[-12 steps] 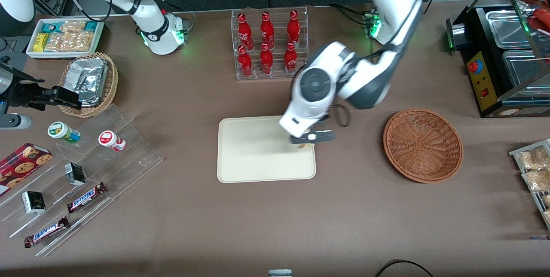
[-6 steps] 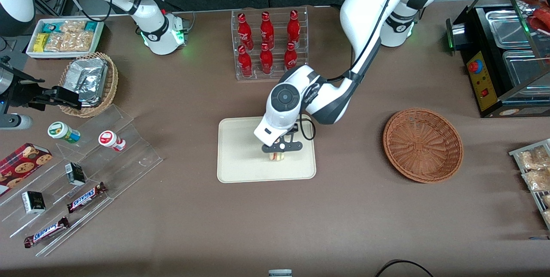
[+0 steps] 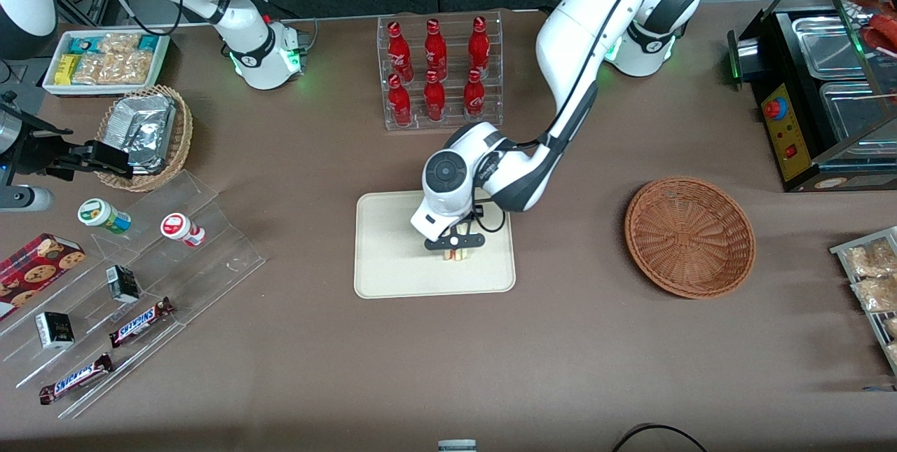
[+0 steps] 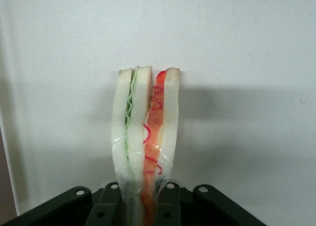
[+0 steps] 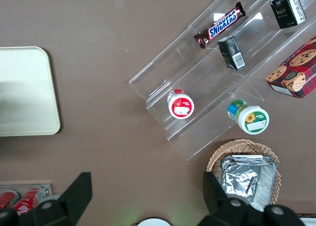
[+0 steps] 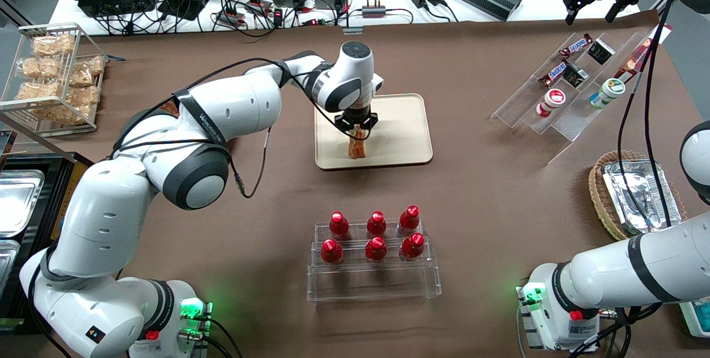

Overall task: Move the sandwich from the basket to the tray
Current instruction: 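Lower the sandwich onto the tray and open the left gripper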

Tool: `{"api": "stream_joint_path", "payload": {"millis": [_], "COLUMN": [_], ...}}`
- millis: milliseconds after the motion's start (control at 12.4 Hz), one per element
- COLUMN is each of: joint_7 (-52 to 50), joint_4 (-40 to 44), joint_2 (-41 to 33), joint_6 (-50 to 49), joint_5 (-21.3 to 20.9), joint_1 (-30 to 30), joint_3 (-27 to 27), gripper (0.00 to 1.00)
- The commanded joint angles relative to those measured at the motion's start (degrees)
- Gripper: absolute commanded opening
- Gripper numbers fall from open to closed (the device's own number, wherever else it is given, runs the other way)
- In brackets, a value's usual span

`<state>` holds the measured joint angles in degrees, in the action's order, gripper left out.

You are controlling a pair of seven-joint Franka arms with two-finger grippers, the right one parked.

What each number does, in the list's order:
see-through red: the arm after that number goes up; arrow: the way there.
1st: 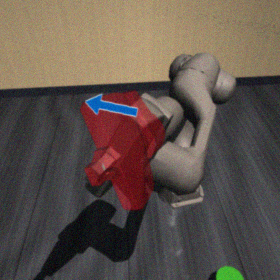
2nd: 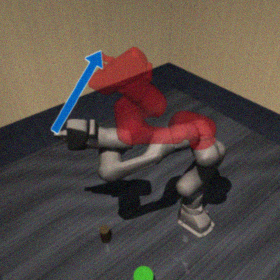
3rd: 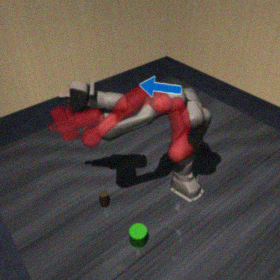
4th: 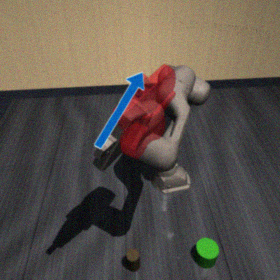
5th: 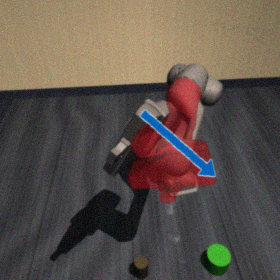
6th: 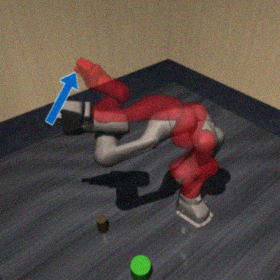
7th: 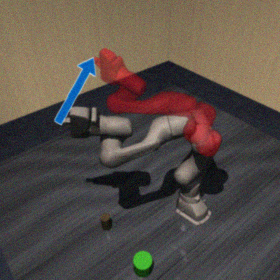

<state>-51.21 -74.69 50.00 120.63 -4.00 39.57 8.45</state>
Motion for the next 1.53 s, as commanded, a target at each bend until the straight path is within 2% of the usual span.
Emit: {"api": "stream_joint_path", "payload": {"millis": [0, 80, 161, 322, 563, 805, 1046, 1448], "joint_7": [-1.5, -1.5, -1.9, -2.4, -2.5, -2.1, -0.4, 20.9], "joint_4": [2.4, 2.3, 2.3, 1.9, 2.6, 0.0, -10.3, -28.8], "joint_2": [1.7, 1.4, 1.0, -1.5, -5.6, -13.5, -23.3, -42.7], "joint_6": [-0.2, -0.3, -0.5, -1.9, -10.7, -19.0, -20.9, -20.2], "joint_5": [-1.0, -1.0, -1.2, -1.7, -2.4, -1.3, -1.3, 0.8], "joint_1": [1.2, 1.2, 1.3, 1.1, 0.2, -3.8, -8.1, -19.9], "joint_3": [-1.0, -1.0, -1.0, -1.1, -1.2, -1.0, -1.0, -1.0], "gripper": [0.25, 0.84, 1.0, 1.0, 1.0, 1.0, 1.0, 1.0]}}
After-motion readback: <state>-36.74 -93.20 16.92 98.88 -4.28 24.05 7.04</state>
